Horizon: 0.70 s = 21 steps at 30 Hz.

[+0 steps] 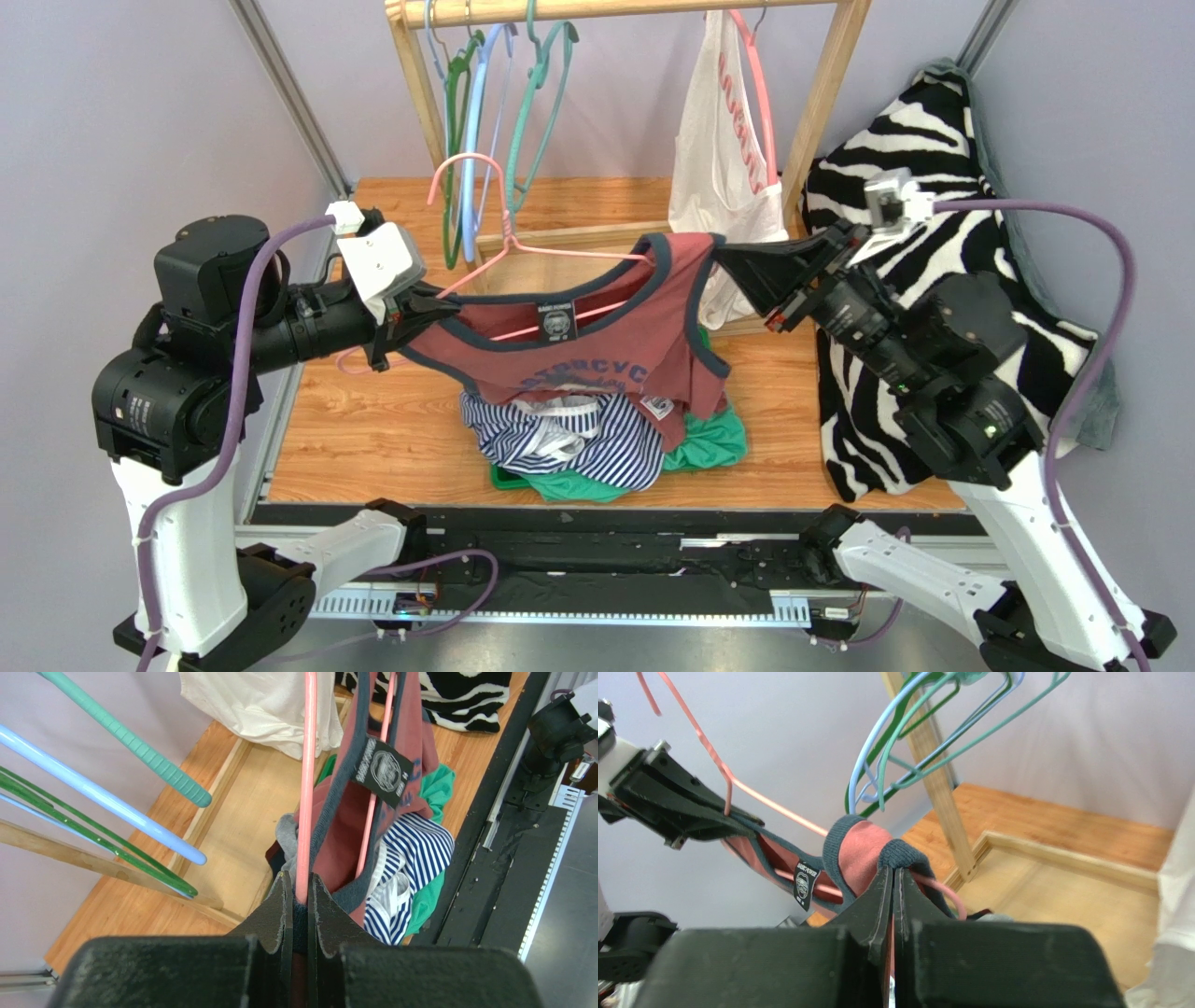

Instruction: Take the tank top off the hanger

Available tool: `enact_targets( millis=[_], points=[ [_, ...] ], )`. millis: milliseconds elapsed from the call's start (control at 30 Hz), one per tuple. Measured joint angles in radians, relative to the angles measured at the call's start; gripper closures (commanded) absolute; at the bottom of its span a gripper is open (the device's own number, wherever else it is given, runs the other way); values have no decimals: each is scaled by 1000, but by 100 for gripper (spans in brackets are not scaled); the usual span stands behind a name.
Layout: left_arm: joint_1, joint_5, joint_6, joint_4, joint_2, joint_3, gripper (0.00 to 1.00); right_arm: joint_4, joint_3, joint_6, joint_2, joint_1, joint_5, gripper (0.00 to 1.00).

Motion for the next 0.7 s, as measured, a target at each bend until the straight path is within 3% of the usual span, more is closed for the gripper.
enact_targets(
  millis=[433,700],
  points=[
    [0,1,5,0,-12,0,100,-100,75,-131,37,-57,267,100],
    [0,15,12,-3,-10,19,100,-175,-74,-146,39,-127,289,100]
  ],
)
